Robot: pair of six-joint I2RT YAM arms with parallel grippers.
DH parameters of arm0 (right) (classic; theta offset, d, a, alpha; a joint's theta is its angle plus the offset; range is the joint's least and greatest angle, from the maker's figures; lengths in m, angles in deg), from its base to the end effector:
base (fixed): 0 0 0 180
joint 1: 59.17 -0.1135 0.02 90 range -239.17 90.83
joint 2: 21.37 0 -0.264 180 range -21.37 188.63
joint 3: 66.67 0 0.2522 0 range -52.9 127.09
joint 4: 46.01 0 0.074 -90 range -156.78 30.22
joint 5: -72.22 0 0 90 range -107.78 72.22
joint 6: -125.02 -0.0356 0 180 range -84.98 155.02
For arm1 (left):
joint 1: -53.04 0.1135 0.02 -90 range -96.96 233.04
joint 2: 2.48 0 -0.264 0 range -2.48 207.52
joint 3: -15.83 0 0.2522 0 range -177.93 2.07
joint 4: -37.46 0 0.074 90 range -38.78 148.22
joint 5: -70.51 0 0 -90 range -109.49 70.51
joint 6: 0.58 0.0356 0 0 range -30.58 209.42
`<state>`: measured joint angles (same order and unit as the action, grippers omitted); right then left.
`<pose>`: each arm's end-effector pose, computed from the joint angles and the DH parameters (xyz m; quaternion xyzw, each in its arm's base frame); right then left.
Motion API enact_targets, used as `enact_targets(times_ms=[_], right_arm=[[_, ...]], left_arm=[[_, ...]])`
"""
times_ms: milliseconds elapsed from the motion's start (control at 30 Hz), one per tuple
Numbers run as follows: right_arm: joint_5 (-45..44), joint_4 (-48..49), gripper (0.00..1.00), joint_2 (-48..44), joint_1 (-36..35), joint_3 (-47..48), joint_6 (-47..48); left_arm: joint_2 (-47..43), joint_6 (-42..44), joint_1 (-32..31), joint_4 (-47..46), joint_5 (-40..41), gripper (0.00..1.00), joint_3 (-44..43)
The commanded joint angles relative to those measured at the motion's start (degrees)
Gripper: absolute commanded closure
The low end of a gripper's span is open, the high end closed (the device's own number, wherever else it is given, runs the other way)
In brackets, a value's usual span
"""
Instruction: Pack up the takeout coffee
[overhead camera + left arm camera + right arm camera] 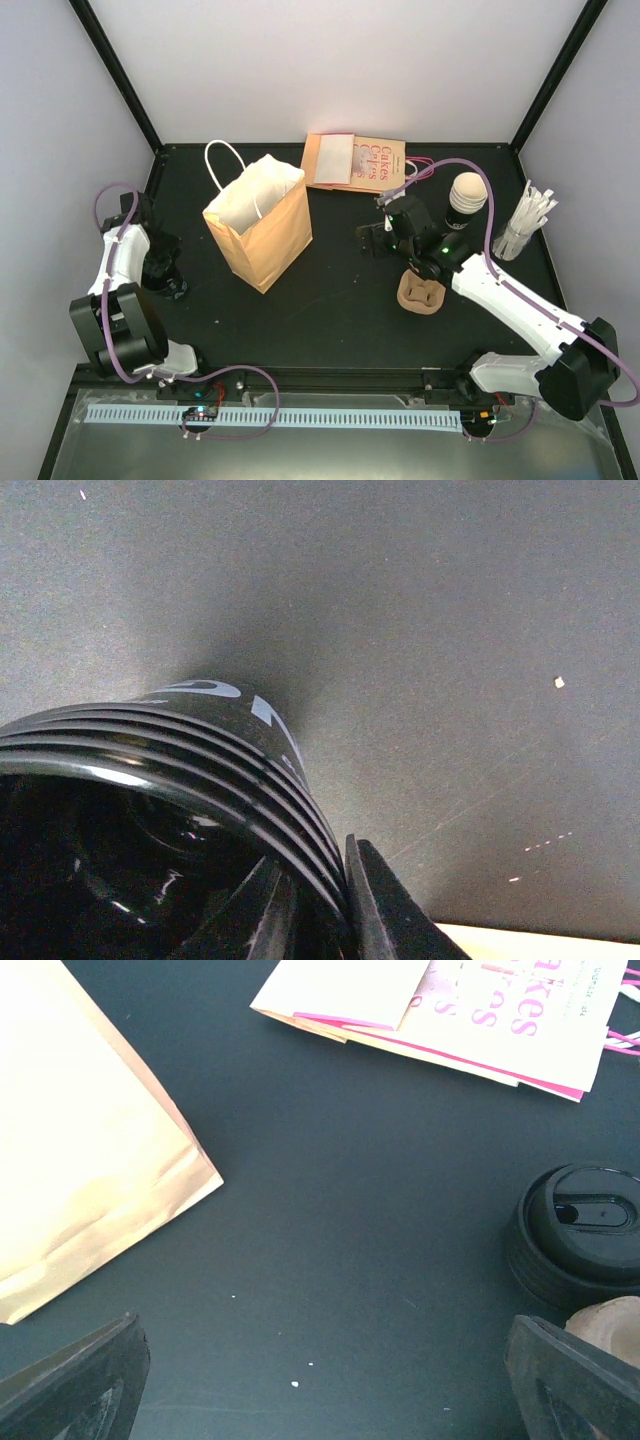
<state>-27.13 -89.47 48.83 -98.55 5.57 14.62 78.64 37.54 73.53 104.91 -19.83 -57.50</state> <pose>0.2081 0.1633 0.2987 -0.1167 0.9015 0.1399 0.3925 0.2409 0.0898 0.2342 -0.5852 0.8007 -0.0376 0.1229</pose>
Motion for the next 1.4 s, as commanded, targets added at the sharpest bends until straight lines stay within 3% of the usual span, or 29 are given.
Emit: enact_targets(times_ms=[0, 300, 400, 467, 533, 767, 933, 1233, 1367], right_arm=[[-1.47, 0.01, 0.00, -1.54, 0.47, 0.61, -0.16], [-0.61, 0.66, 0.00, -1.92, 0.50, 0.16, -0.08], [-0.14, 0.77, 0.00, -1.77, 0.44, 0.39, -0.08], [-0.30, 0.73, 0.00, -1.68, 0.45, 0.48, -0.01], [-0.39, 0.73, 0.00, -1.68, 0.44, 0.56, 0.01], [0.07, 0.52, 0.00, -1.38, 0.45, 0.89, -0.14], [-0.22, 0.00, 0.00, -1.06, 0.44, 1.45, 0.06], [0.34, -1.15, 0.00, 0.82, 0.46, 3.08, 0.54], [1.34, -2.15, 0.00, 2.61, 0.48, 5.06, 0.88]], left_arm=[[0.22, 0.94, -0.10, 3.18, 0.82, 0.83, -1.44], [1.48, 3.26, -0.01, 10.17, 4.07, 0.69, -4.94], [-0.67, 3.26, -0.01, 10.72, 5.09, 0.57, -4.77], [-1.94, 3.73, -0.01, 10.70, 5.01, 0.41, -4.93], [-2.80, 4.43, -0.01, 10.72, 4.33, 0.34, -5.47], [-5.84, 7.39, -0.25, 12.74, 3.74, 0.34, -8.86], [-9.86, 7.27, -0.22, 11.63, 4.00, 0.45, -8.32], [-8.09, 7.74, -0.47, 6.82, 1.08, 0.59, -8.00], [-6.51, 6.42, -2.02, 4.54, 1.66, 0.55, -7.28]])
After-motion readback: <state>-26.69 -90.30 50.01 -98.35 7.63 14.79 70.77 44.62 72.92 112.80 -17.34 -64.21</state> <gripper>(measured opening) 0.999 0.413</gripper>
